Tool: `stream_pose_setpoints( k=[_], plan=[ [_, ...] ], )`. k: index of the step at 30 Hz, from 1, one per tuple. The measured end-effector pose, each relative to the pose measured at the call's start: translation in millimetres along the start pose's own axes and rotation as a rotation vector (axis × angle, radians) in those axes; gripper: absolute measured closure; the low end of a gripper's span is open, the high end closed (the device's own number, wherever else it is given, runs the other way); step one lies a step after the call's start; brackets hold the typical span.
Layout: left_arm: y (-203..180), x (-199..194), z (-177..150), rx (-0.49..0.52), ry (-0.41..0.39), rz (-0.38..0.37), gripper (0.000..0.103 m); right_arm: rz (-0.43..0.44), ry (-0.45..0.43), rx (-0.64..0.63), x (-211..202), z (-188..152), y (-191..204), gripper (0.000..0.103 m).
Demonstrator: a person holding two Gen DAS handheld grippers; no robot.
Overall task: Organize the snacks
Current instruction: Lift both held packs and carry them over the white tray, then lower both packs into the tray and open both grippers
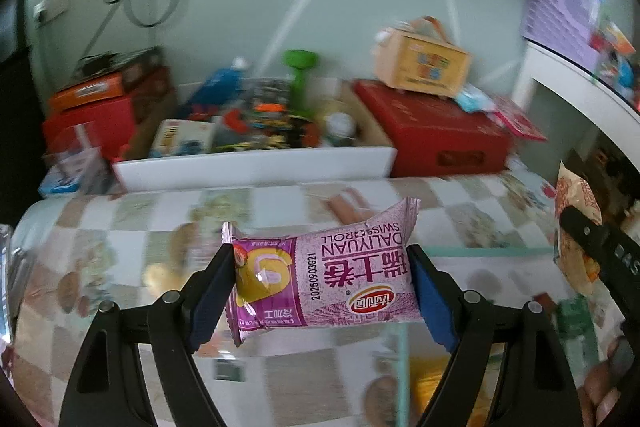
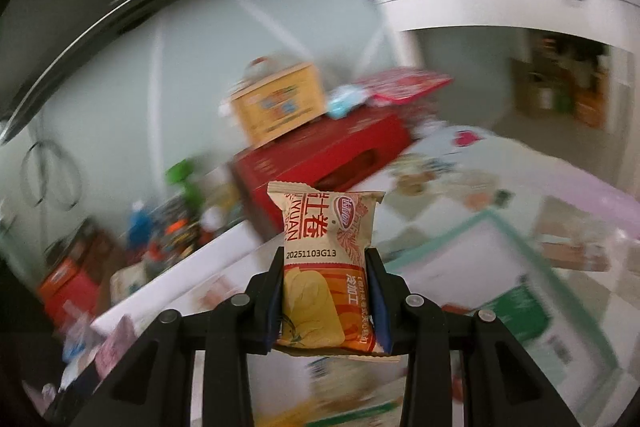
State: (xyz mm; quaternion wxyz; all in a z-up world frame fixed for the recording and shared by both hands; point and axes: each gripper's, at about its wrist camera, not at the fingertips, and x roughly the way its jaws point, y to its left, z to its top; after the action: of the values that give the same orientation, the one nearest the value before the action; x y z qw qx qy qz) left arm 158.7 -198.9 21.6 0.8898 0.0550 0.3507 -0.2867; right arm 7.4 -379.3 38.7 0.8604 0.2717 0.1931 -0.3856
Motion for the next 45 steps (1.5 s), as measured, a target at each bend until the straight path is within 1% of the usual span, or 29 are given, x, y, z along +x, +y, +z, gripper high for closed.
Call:
stream_pose_setpoints(
  k=[1, 5, 9, 12, 15, 19, 22, 26, 28, 33, 35, 36, 38, 40, 45],
  plan=[
    [-8, 1, 1, 0.013, 0.001, -0.016, 0.019, -0.036, -0.012, 0.025, 0, 3, -9, 0.064],
    [-45, 7, 5, 0.078, 0.01, -0.071, 0.019, -0.13, -0.037, 0.112, 1, 9, -39, 0.064],
    [-78, 15, 8, 0.134, 0.025, -0.124, 0.019, -0.169, -0.02, 0.186, 7, 11, -61, 0.064],
    [-94, 24, 5, 0.155, 0.049, -0.137, 0.019, -0.188, 0.006, 0.202, 15, 10, -69, 0.064],
    [-101, 32, 0, 0.172, 0.074, -0.132, 0.019, -0.192, 0.042, 0.208, 24, 7, -71, 0.063],
    [-96, 41, -4, 0.166, 0.099, -0.104, 0.019, -0.185, 0.085, 0.205, 33, 0, -70, 0.063],
    [-92, 48, -5, 0.159, 0.119, -0.083, 0.019, -0.19, 0.1, 0.203, 37, -3, -68, 0.063],
    [-86, 52, -6, 0.133, 0.144, -0.082, 0.018, -0.189, 0.106, 0.194, 37, -4, -66, 0.062],
    [-85, 53, -7, 0.13, 0.148, -0.081, 0.018, -0.187, 0.105, 0.193, 36, -4, -64, 0.054],
    [-83, 51, -6, 0.128, 0.151, -0.077, 0.018, -0.185, 0.102, 0.176, 35, -5, -58, 0.052],
    [-82, 51, -5, 0.127, 0.152, -0.073, 0.017, -0.185, 0.102, 0.177, 35, -5, -57, 0.042],
    [-82, 51, -5, 0.127, 0.152, -0.07, 0.016, -0.187, 0.1, 0.178, 34, -5, -57, 0.034],
    [-79, 51, -5, 0.123, 0.153, -0.064, 0.012, -0.19, 0.091, 0.18, 32, -5, -57, 0.031],
    [-76, 50, -4, 0.116, 0.152, -0.056, 0.011, -0.192, 0.086, 0.18, 31, -5, -56, 0.026],
    [-66, 47, -2, 0.087, 0.138, -0.044, 0.01, -0.188, 0.081, 0.179, 31, -5, -54, 0.018]
  ],
)
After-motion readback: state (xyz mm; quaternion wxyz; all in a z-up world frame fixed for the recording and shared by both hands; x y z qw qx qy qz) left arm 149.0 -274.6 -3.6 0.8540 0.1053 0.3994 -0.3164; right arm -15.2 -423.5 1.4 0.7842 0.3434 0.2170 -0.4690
